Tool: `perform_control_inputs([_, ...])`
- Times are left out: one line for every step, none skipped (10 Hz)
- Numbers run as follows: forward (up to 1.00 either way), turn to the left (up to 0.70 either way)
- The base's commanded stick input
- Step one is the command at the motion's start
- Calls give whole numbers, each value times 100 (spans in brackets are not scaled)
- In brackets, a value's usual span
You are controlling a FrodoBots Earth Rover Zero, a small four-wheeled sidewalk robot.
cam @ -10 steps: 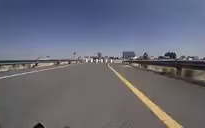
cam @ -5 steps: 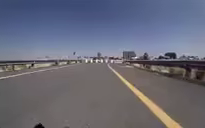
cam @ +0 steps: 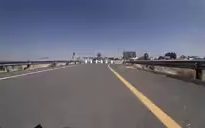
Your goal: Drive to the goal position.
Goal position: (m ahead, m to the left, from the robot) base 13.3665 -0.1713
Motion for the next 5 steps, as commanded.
perform_control_inputs([100,0])
perform_control_inputs([100,0])
perform_control_inputs([100,0])
perform_control_inputs([100,0])
perform_control_inputs([100,0])
